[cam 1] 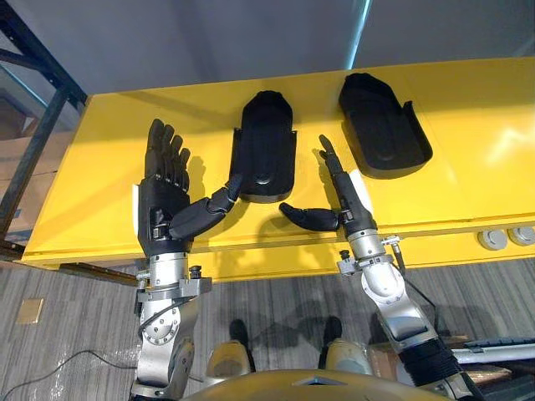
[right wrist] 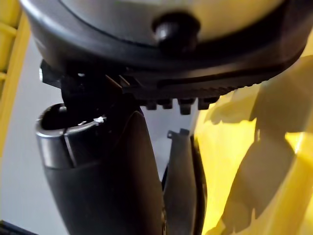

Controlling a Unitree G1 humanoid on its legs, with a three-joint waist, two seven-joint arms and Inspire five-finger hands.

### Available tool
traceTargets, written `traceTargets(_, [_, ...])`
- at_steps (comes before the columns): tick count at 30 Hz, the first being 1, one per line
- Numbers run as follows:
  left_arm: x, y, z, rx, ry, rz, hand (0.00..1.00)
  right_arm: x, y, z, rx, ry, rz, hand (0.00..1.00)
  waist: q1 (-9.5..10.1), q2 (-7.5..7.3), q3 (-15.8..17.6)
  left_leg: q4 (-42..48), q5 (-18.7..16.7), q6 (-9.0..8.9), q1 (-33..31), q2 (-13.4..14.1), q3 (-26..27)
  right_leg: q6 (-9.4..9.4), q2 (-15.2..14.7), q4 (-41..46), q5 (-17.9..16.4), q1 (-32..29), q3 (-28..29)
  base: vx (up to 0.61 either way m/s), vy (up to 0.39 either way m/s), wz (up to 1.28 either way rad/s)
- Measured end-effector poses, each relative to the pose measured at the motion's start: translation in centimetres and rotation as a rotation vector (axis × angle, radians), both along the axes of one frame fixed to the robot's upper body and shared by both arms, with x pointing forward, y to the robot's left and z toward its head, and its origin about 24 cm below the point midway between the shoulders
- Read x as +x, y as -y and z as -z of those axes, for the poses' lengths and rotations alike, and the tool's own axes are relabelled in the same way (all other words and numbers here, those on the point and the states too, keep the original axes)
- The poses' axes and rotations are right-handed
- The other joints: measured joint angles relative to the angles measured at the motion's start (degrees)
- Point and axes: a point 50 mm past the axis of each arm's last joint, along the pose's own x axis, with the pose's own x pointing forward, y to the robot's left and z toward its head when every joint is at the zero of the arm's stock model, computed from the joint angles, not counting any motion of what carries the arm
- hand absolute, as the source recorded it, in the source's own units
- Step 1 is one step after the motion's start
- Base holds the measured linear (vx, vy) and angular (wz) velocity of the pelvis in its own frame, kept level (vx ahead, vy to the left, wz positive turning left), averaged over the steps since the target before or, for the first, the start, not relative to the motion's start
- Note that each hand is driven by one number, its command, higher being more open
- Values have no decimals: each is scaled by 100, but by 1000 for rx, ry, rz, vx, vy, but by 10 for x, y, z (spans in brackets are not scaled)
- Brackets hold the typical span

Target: Walk over and take three plastic housings, then place them on the shelf

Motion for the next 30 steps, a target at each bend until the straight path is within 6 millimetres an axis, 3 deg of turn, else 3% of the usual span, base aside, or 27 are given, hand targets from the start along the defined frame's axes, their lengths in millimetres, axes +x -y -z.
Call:
traceTargets(7, [0, 1, 0, 0, 0, 6, 100, 3, -6, 0, -3, 6, 27, 100, 6, 6, 3, -148, 124, 16, 18, -46, -90, 3, -42, 61, -30, -2, -106, -26, -1, 8])
traceTargets(16, [0, 3, 3, 1, -13, 21, 100, 11, -5, 9, 8, -2, 170, 100, 36, 11, -1, -395, 294, 16, 154, -67, -132, 7, -46, 65, -25, 70, -168, -9, 0, 3])
traceTargets(30, [0, 5, 12, 5, -49, 38, 100, 19, 4, 17, -44, -6, 252, 100, 166, 22, -24, -604, 482, 18, 269, -82, -276, 8, -44, 40, -22, 206, -323, -17, -1, 5])
